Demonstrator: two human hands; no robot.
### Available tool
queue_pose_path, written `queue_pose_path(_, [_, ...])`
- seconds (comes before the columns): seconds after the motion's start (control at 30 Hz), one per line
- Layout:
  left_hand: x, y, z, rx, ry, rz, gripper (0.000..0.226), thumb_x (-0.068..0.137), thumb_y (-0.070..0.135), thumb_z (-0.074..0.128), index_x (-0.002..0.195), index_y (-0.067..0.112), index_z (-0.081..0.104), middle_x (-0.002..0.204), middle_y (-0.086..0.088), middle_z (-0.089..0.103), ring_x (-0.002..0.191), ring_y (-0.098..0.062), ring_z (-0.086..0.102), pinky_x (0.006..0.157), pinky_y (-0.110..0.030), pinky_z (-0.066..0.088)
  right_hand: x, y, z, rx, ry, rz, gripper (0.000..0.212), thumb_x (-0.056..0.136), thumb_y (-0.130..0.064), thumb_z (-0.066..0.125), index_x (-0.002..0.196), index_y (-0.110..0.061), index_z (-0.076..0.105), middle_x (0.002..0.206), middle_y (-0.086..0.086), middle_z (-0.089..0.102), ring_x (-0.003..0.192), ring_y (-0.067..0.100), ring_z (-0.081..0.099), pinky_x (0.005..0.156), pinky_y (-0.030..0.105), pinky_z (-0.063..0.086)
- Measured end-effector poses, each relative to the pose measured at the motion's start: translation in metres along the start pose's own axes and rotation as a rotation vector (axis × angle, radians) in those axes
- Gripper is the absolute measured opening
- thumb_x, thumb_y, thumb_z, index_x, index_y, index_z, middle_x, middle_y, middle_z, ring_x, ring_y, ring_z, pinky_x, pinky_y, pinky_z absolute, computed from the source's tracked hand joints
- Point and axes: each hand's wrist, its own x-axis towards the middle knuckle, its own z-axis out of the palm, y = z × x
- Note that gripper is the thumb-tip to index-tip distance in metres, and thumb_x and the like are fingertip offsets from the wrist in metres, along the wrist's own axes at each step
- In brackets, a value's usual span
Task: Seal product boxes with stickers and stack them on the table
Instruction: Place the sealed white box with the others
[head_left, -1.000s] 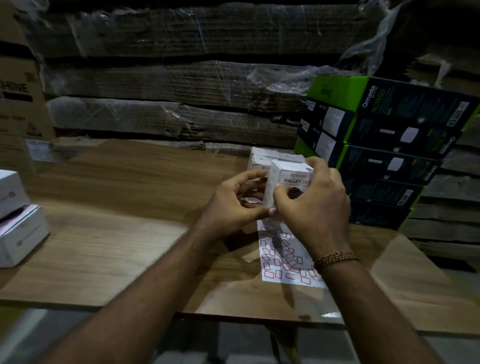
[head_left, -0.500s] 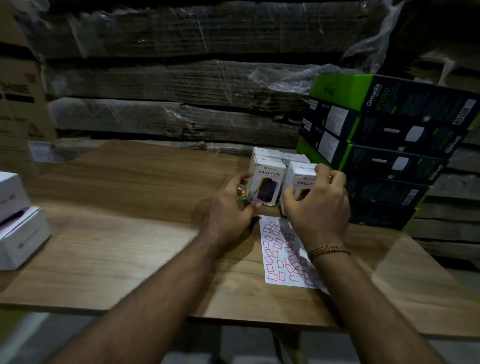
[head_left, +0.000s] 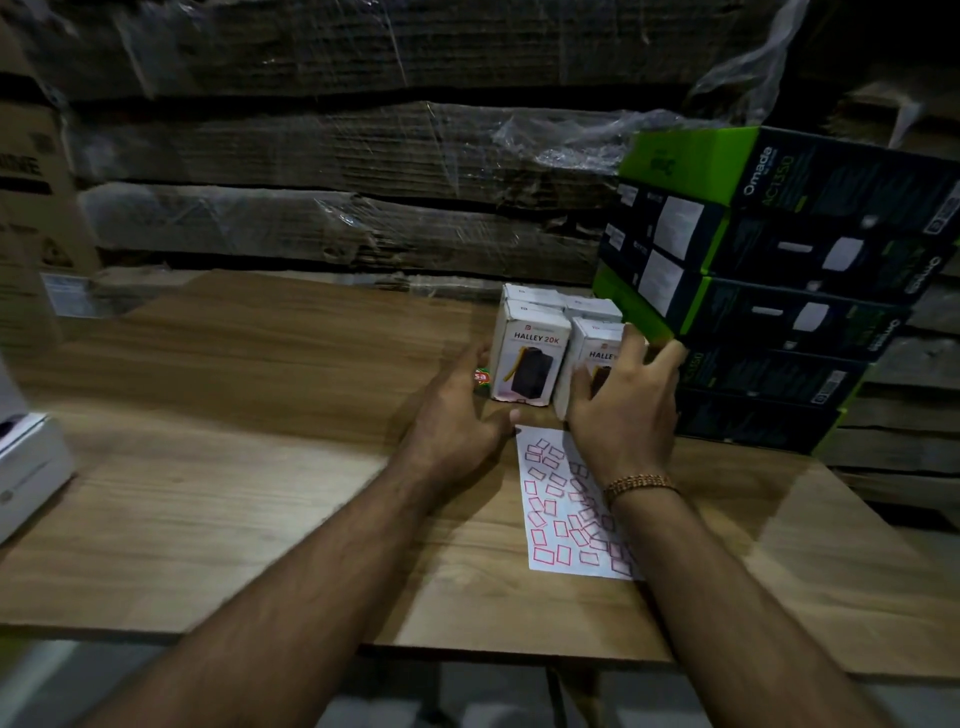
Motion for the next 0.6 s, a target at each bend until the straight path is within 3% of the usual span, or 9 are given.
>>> queue_pose_path(0.13, [0.000, 0.001, 0.000, 0.019, -0.014, -0.015, 0.080, 0.090, 0.031, 0.086, 0.158, 0.032, 0.043, 0.152, 0.007, 0.056, 0.132, -0.008, 0.052, 0.096, -0.027, 0.043, -0.005, 0.002, -0.003, -0.017, 0.008, 0.036, 0.071, 0.098, -0.038, 0.074, 0.153, -0.012, 0.038, 0.143, 0.017, 0.038, 0.128, 0.032, 0.050, 0.083, 0.038, 0.055])
queue_pose_path(0.37, [0.001, -0.002, 0.000, 0.060, -0.012, -0.052, 0.079, 0.090, 0.035, 0.084, 0.158, 0.032, 0.043, 0.154, 0.006, 0.056, 0.137, -0.016, 0.054, 0.099, -0.031, 0.046, -0.010, 0.010, -0.004, -0.132, -0.112, 0.155, 0.055, 0.091, -0.026, 0.084, 0.131, -0.010, 0.049, 0.129, 0.016, 0.058, 0.114, 0.039, 0.063, 0.083, 0.047, 0.055])
queue_pose_path(0.6, [0.000, -0.002, 0.001, 0.061, 0.004, -0.080, 0.076, 0.092, 0.032, 0.084, 0.155, 0.035, 0.044, 0.150, 0.008, 0.058, 0.133, -0.014, 0.057, 0.095, -0.031, 0.047, -0.006, 0.011, 0.001, -0.129, -0.195, 0.128, 0.048, 0.091, -0.037, 0.082, 0.124, -0.015, 0.056, 0.118, 0.013, 0.069, 0.108, 0.037, 0.068, 0.080, 0.044, 0.056])
